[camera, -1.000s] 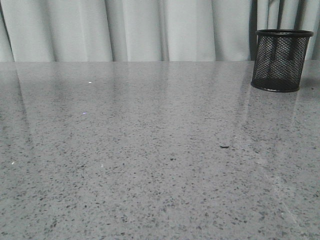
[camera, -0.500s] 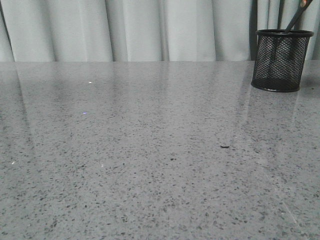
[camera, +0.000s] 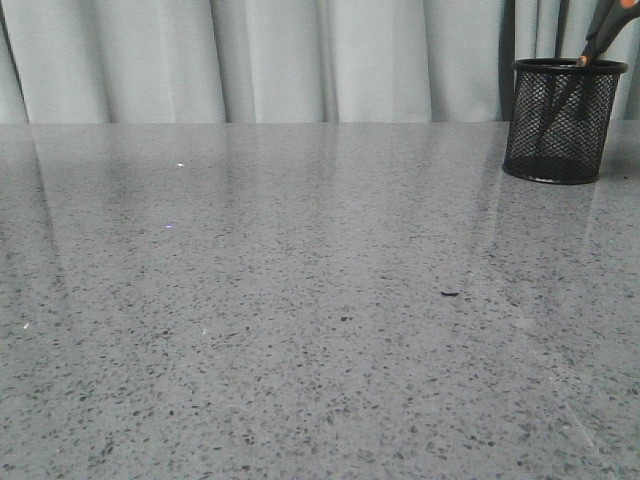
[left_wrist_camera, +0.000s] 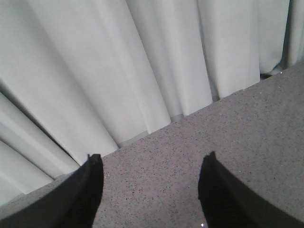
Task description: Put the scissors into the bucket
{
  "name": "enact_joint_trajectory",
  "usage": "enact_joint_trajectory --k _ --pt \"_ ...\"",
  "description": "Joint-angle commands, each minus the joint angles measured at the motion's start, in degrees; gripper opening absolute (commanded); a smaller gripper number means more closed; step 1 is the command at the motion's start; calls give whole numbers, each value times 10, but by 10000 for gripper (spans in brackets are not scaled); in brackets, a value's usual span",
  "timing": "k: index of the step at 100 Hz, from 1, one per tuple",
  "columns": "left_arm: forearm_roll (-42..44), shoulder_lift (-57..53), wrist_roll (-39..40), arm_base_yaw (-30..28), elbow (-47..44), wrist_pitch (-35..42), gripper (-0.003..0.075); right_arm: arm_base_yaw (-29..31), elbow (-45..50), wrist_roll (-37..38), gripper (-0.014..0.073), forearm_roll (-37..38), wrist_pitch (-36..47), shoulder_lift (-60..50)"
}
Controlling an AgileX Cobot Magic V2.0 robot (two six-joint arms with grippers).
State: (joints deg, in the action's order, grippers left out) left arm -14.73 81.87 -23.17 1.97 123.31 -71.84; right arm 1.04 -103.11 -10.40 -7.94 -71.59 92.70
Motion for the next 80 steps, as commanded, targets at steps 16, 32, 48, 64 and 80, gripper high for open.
enact_joint_trajectory --k 16,32,48,64,80 --pt "-14 -16 6 -1 16 40 399 4 -38 1 -48 3 20 6" --pt "-14 -16 6 -1 16 40 399 4 -40 1 -42 3 18 17" --pt "-14 -16 6 -1 16 40 399 4 -40 0 127 3 19 17" --pt "-14 -16 6 -1 16 40 399 4 -40 0 303 3 28 17" --pt "-14 -16 6 -1 16 40 399 4 -65 0 307 27 25 17"
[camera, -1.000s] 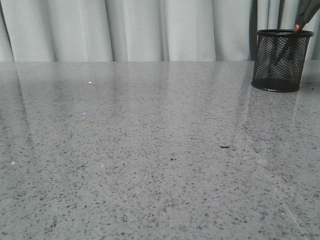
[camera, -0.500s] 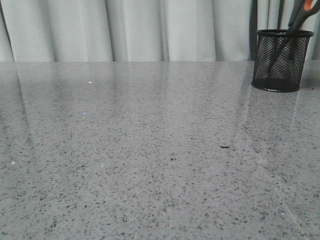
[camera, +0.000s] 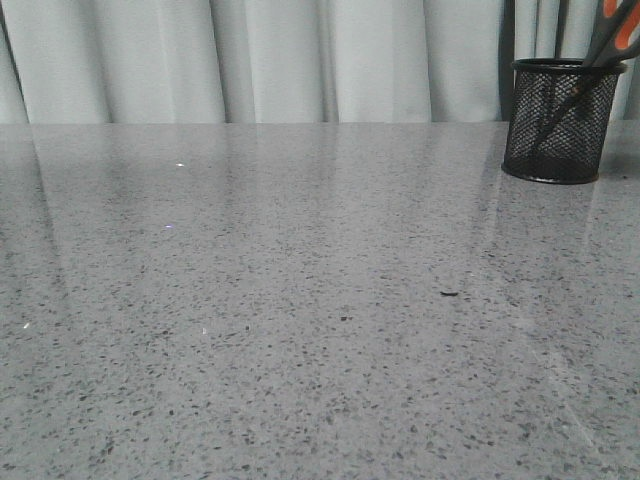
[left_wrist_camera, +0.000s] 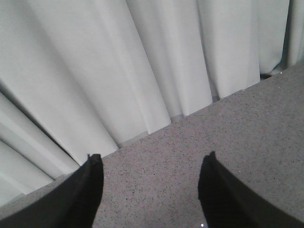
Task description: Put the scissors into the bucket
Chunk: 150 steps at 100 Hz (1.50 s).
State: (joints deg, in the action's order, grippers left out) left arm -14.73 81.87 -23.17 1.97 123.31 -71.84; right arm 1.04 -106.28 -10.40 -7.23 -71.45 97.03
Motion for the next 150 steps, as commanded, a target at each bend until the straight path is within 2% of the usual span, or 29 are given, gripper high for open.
enact_joint_trajectory --k 1,36,54,61,68,75,83,95,99,112,123,138,150 --pt "-14 -16 6 -1 16 40 399 4 -38 0 307 22 23 -26" --pt "-14 -16 6 -1 16 41 399 4 -135 0 307 42 16 -58" --pt "-14 -16 6 -1 16 47 399 4 -140 0 305 -17 44 -87" --pt "-17 -16 6 -1 16 47 399 4 -140 0 266 -55 54 -97" --pt "-18 -16 6 -1 16 47 389 4 -140 0 176 -95 69 -104" --pt "-17 -16 6 -1 16 44 339 4 -140 0 49 -130 82 -113" --pt "-17 -16 6 -1 16 39 226 4 -140 0 -69 -153 94 -118" --pt "-27 -16 5 -1 15 35 11 4 -138 -22 -67 -172 96 -127" --pt "-38 -16 0 -1 14 35 -19 4 -134 -28 -67 -173 100 -132" --pt "-57 -23 -1 -1 -7 50 -20 3 -96 -41 -67 -175 144 -164" --pt "-59 -49 -1 -1 -56 96 -20 3 -35 -59 -67 -175 204 -207" --pt "-59 -119 -11 -1 -167 216 -20 3 101 -81 -67 -175 308 -280" --pt "-59 -192 -16 -1 -300 331 -20 3 226 -90 -69 -175 398 -347"
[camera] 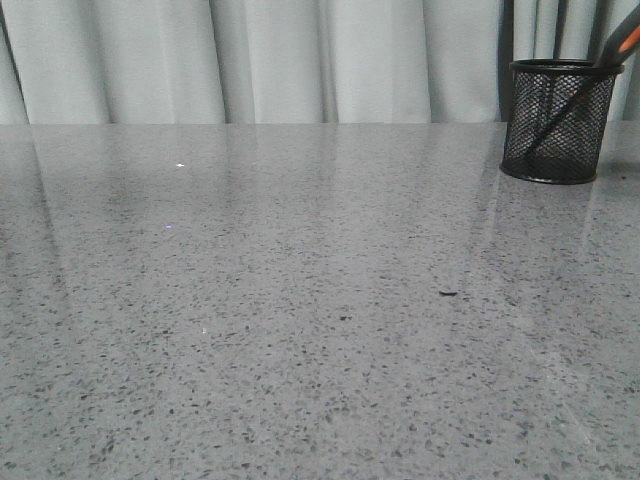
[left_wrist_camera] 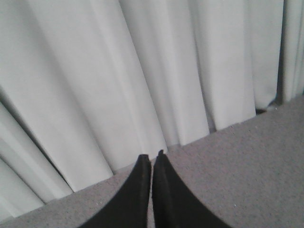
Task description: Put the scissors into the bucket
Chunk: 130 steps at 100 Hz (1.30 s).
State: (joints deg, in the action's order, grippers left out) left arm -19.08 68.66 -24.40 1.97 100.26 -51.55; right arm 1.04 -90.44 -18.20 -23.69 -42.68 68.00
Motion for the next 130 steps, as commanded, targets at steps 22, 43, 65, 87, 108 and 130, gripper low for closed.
enact_joint_trajectory --k 22,43,65,87,108,130 --pt "-15 -205 -6 -1 -339 330 -20 3 302 -17 -69 -9 267 -194" --pt "-15 -353 -6 -1 -573 460 -20 3 491 -17 -69 -6 369 -317" --pt "-50 -502 -6 -1 -742 470 -20 3 638 -17 -69 -4 404 -422" --pt "-69 -622 -6 -1 -817 470 -20 3 714 -17 -69 -4 422 -492" --pt "-69 -641 -6 -1 -823 470 -20 3 726 -17 -69 -5 407 -497" --pt "-69 -641 -6 -1 -823 469 -20 3 726 -17 -69 -5 407 -497"
